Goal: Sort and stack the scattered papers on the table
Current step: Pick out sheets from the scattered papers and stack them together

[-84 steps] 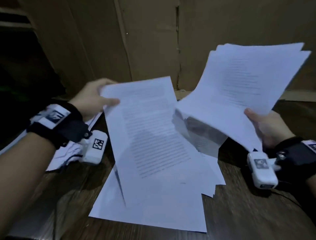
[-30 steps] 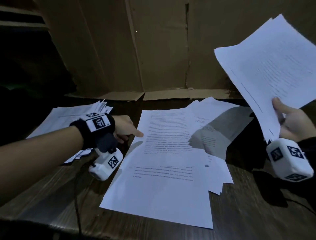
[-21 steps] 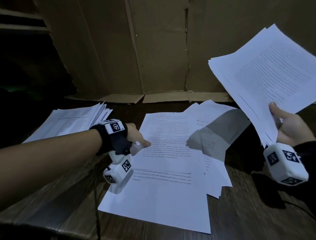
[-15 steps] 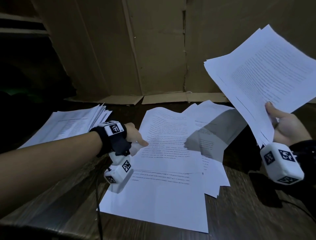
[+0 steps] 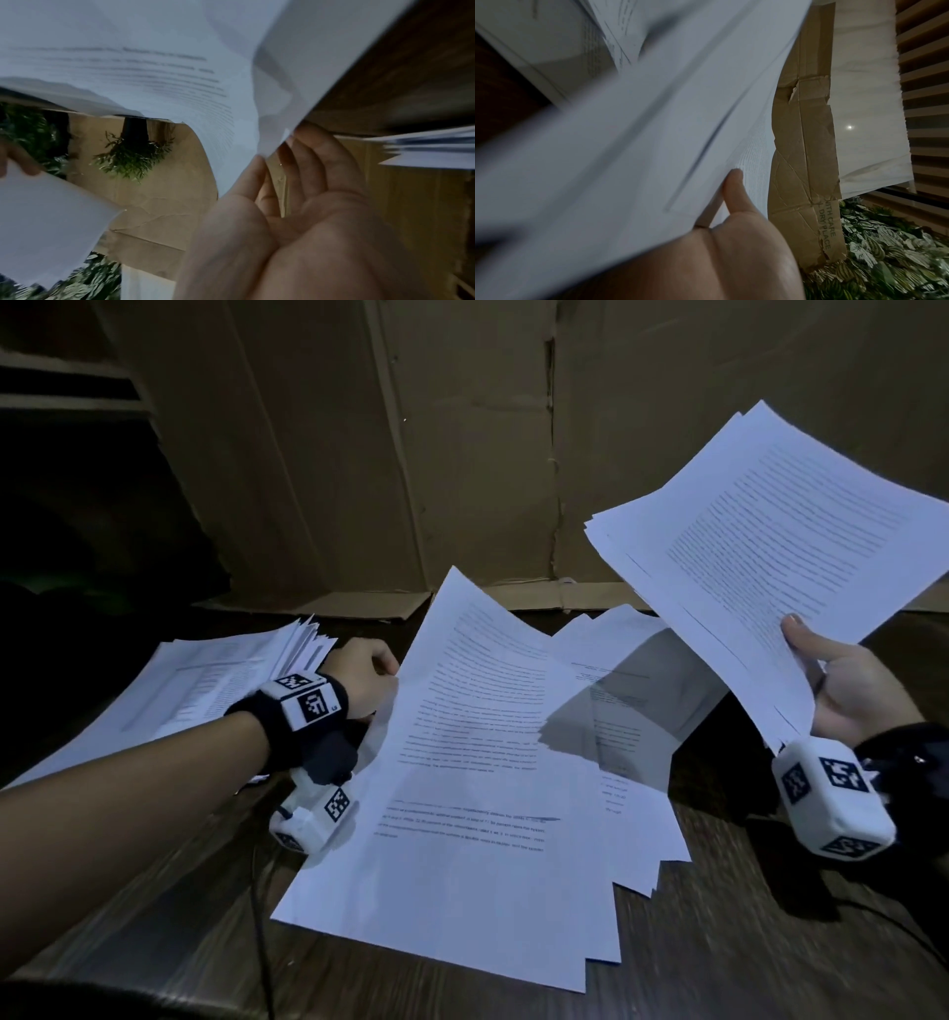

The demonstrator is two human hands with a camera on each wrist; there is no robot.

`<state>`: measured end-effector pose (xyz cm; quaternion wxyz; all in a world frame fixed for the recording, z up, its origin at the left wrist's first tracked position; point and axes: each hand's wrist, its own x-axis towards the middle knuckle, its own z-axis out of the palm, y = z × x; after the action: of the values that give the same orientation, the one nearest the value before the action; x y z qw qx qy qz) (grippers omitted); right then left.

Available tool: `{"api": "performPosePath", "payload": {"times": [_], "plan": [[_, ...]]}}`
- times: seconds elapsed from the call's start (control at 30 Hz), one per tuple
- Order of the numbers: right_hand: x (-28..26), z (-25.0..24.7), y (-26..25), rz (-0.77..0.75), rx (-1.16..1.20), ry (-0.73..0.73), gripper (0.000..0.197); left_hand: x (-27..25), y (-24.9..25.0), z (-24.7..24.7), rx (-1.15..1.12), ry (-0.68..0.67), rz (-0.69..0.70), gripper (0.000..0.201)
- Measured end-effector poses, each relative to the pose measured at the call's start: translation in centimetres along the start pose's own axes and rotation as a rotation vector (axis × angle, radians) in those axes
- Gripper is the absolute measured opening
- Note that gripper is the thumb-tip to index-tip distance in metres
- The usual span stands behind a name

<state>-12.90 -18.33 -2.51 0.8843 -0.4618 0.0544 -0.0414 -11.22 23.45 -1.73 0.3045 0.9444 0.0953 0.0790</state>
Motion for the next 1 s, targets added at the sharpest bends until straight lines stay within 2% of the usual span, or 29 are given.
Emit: {"api": "performPosePath", "payload": {"times": [0.1, 0.2, 0.3, 0.33, 0.4, 0.5, 0.6, 0.7, 0.83, 1.0], "plan": [[0.2, -0.2, 0.1, -0.011, -0.023, 0.005, 0.042, 0.3, 0.3, -0.6, 0.009, 0.099, 0.091, 0.004], [0.4, -0.3, 0.2, -0.043, -0.092, 0.013, 0.030, 1.1, 0.7, -2.5, -0.207, 0.243, 0.061, 0.008], [0.9, -0.3, 0.7, -0.170, -0.158, 0.044, 0.034, 2.1, 1.2, -6.4, -0.449, 0.483, 0.049, 0.024], [1.0, -0.2, 0.9, -0.202, -0.191, 0.061, 0.039, 2.2, 1.4, -7.7, -0.490, 0.519, 0.040, 0.027], [1.2, 0.0, 1.3, -0.204, -0.267, 0.038, 0.043, 2.1, 2.0, -9.2, -0.596, 0.478, 0.007, 0.028], [0.3, 1.1, 1.5, -0.120, -0.423, -0.100, 0.038, 1.4, 3.8, -9.1, -0.669, 0.349, -0.003, 0.022], [-1.1, 2.5, 1.4, -0.057, -0.495, -0.257, 0.036, 0.1, 6.5, -6.8, -0.571, 0.222, 0.045, 0.023], [-2.1, 3.5, 1.7, -0.004, -0.481, -0.371, 0.035, -2.0, 9.6, -3.0, -0.605, 0.044, 0.039, 0.013], [-2.2, 3.6, 1.8, 0.028, -0.472, -0.403, 0.035, -3.3, 10.9, 0.9, -0.528, -0.121, 0.003, 0.016], [-1.5, 3.1, 2.1, 0.024, -0.471, -0.365, 0.035, -3.7, 11.2, 1.8, -0.528, -0.171, -0.105, 0.039]]}}
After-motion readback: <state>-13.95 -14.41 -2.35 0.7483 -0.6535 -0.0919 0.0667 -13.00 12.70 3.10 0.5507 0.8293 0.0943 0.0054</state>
